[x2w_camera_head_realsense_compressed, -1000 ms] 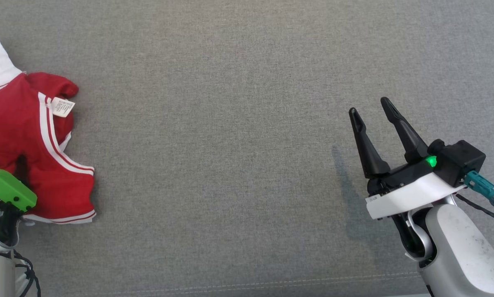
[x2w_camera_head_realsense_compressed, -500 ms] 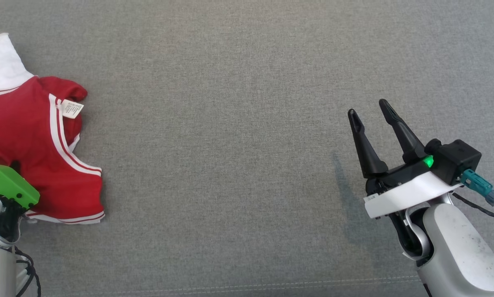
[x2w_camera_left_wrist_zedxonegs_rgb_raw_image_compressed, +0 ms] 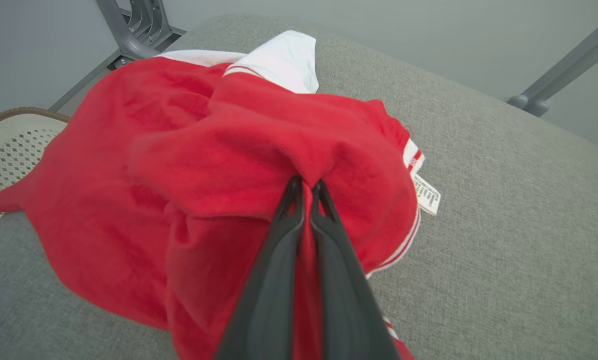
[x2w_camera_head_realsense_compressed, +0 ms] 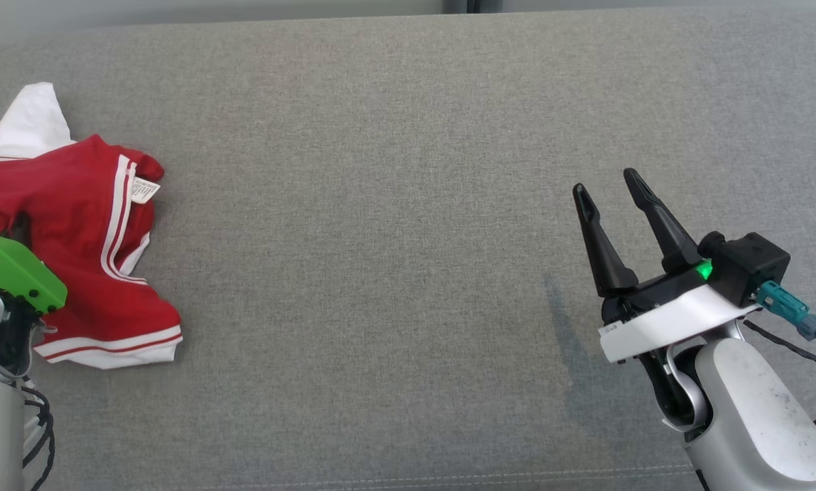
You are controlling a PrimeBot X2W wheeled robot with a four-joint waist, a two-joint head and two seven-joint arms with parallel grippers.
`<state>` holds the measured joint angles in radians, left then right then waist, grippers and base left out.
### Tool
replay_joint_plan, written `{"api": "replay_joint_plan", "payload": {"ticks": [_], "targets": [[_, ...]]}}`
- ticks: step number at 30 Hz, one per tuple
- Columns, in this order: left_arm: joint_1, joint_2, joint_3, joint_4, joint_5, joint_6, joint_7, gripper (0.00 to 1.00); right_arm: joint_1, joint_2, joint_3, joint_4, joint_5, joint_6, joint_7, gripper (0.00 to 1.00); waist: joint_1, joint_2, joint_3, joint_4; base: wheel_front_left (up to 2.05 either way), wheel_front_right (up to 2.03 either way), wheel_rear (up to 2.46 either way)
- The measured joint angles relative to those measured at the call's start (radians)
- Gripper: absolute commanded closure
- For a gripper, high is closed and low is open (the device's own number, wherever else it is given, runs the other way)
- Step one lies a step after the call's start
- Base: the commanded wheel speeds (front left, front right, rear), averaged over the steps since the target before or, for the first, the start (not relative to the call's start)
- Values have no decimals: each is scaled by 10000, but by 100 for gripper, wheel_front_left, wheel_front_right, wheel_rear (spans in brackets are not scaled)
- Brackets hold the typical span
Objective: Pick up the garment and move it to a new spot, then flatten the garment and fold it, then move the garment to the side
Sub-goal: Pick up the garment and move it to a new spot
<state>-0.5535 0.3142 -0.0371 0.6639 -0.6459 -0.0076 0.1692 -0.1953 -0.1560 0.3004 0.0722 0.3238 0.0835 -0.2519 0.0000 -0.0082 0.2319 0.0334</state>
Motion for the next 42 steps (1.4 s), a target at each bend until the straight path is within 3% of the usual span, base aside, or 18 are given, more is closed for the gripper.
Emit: {"api": "replay_joint_plan", "payload": {"ticks": [15, 24, 42], "targets": [[-966, -215, -1022, -1482, 533, -811, -660, 100, 211, 81, -113, 128, 12, 109, 0, 0, 0, 0, -875, -262, 0, 0, 0], [-1474, -654, -1651, -2355, 508, -993, -573, 100, 417, 267, -217, 198, 13, 121, 0, 0, 0, 0, -1353, -812, 0, 0, 0], [-1290, -2614, -3166, -3795, -297, -1070, 251, 100, 1021, 113, -848, -82, 46, 109, 0, 0, 0, 1, -1880, -2880, 0, 0, 0]]}}
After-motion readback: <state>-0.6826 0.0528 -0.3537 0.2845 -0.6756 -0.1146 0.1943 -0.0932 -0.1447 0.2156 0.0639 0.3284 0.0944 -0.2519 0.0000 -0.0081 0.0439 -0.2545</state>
